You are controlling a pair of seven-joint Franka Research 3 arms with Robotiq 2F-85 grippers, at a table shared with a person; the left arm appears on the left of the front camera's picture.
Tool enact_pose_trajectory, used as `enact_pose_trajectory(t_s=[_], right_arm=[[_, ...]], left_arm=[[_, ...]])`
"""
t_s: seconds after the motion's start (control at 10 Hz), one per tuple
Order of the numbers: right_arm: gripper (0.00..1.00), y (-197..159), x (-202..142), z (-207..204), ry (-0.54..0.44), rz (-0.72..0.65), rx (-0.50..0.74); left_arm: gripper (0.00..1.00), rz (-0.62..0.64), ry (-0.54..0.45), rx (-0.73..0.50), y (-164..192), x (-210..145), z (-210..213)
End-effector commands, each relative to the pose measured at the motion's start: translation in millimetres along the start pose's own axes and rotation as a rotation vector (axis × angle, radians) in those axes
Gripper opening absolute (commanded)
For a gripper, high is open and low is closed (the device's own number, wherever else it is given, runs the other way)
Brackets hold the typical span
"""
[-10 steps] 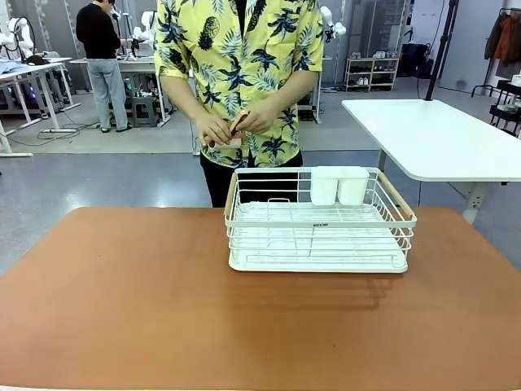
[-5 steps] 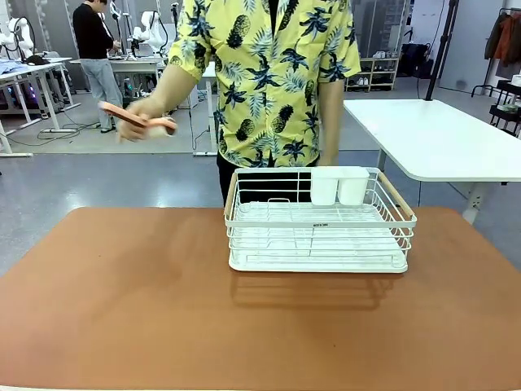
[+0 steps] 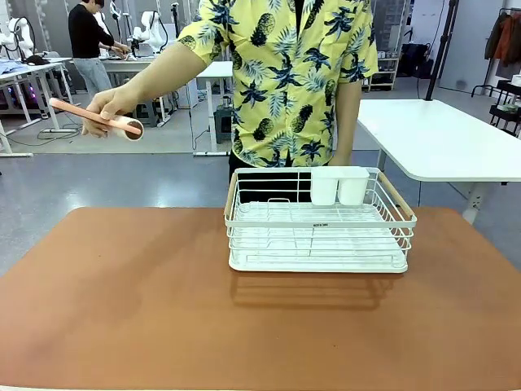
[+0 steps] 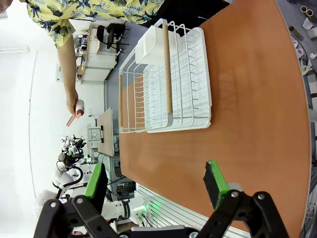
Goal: Clean the table.
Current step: Pick up the Lint Roller when the human hands it over.
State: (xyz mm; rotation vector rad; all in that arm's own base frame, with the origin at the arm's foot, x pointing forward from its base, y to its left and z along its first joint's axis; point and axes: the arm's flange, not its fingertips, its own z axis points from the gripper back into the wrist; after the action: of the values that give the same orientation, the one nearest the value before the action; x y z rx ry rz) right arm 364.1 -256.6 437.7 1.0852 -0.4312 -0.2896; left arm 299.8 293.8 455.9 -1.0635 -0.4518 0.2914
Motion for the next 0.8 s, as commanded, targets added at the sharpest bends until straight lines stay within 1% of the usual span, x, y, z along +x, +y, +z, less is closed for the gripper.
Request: enact_pose_trajectory(t_s=[0.0, 0.7], right_arm=[[1.0, 0.9, 0.8, 0.4, -0.006, 0.01, 0.019], [1.0, 0.9, 0.8, 0.4, -0.006, 0.01, 0.019]], left_arm=[[1.0, -0.022, -0.01, -0.026, -0.6, -1.9, 2.2], [1.0, -0.022, -0.01, -0.026, -0.6, -1.9, 2.2]])
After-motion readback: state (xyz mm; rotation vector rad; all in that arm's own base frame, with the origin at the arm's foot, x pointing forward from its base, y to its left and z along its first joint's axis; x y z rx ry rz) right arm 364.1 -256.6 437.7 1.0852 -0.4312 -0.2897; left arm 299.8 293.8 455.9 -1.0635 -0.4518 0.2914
